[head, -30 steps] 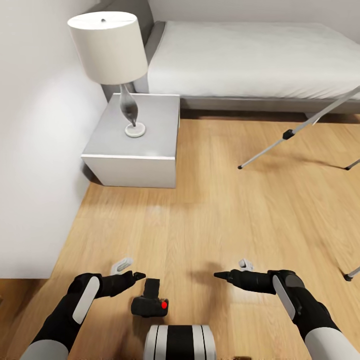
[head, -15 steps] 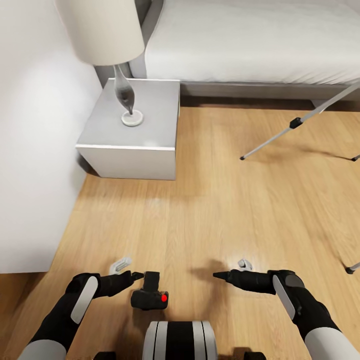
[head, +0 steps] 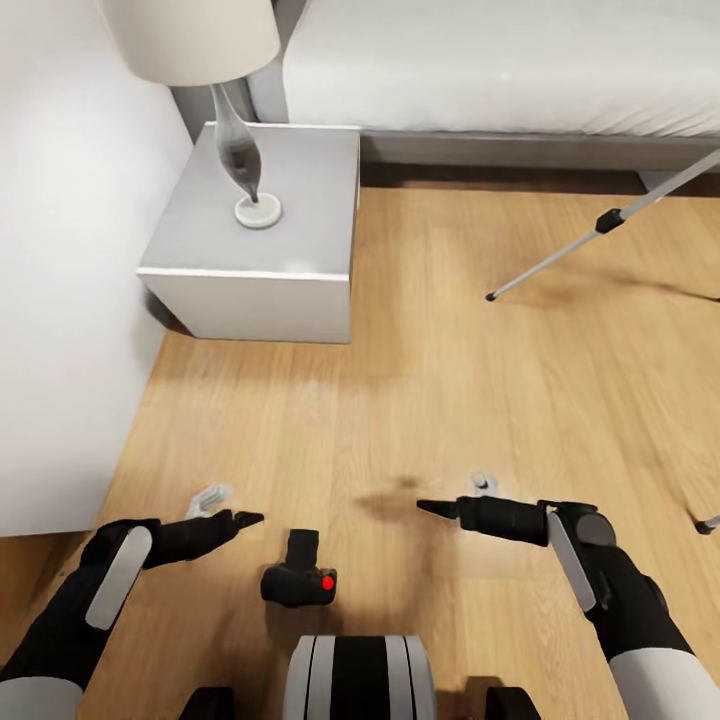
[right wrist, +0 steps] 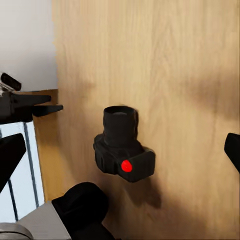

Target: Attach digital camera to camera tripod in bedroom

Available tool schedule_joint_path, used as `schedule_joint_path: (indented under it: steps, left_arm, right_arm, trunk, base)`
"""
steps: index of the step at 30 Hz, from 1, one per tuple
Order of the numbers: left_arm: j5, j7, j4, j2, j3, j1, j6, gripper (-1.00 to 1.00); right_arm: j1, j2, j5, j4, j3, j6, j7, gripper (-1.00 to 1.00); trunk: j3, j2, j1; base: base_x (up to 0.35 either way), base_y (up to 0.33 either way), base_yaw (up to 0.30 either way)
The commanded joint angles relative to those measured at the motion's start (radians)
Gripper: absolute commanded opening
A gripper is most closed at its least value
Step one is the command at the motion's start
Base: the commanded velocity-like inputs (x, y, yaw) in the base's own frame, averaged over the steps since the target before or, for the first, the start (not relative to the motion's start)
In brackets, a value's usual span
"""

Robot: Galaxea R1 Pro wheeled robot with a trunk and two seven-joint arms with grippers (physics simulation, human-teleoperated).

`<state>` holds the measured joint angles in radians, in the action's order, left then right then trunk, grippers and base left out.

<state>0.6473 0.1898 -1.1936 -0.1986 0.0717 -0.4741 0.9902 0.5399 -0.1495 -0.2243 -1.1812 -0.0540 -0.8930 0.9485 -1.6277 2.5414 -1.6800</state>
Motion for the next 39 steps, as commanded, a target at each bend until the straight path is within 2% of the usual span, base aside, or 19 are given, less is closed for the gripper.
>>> schedule_joint_path:
  steps: [1,5,10,15,22,39]
  left_arm:
    - [-0.009,0.01,-0.032,-0.007,0.002,0.0,0.017,1.0]
    - [0.0,0.01,-0.106,-0.038,0.002,0.0,0.041,1.0]
    - [0.013,0.01,-0.144,-0.08,0.001,0.0,0.052,1.0]
    - [0.02,0.011,-0.17,-0.103,-0.003,0.0,0.057,1.0]
    - [0.027,0.012,-0.226,-0.103,-0.009,0.0,0.057,1.0]
    - [0.062,0.013,-0.285,-0.104,-0.01,0.0,0.057,1.0]
  right_arm:
    - [0.0,0.0,0.003,-0.017,-0.001,-0.01,0.003,1.0]
    - [-0.005,0.002,0.001,-0.045,-0.002,-0.026,0.003,1.0]
    - [-0.01,0.003,0.007,-0.046,-0.001,-0.031,0.0,1.0]
    - [-0.012,0.002,0.008,-0.041,0.0,-0.034,-0.001,1.0]
    - [-0.012,-0.001,0.008,-0.035,0.0,-0.038,0.001,1.0]
    - [-0.012,-0.007,0.008,-0.034,0.0,-0.041,0.002,1.0]
  trunk:
    - [-0.005,0.0,-0.001]
    - [-0.02,0.001,-0.002]
    - [-0.04,0.002,-0.005]
    - [-0.059,0.004,-0.007]
    - [-0.086,0.005,-0.01]
    - [-0.152,0.009,-0.018]
  base:
    - [0.0,0.0,0.0]
    - [0.0,0.0,0.0]
    - [0.0,0.0,0.0]
    - [0.0,0.0,0.0]
    - [0.0,0.0,0.0]
    - [0.0,0.0,0.0]
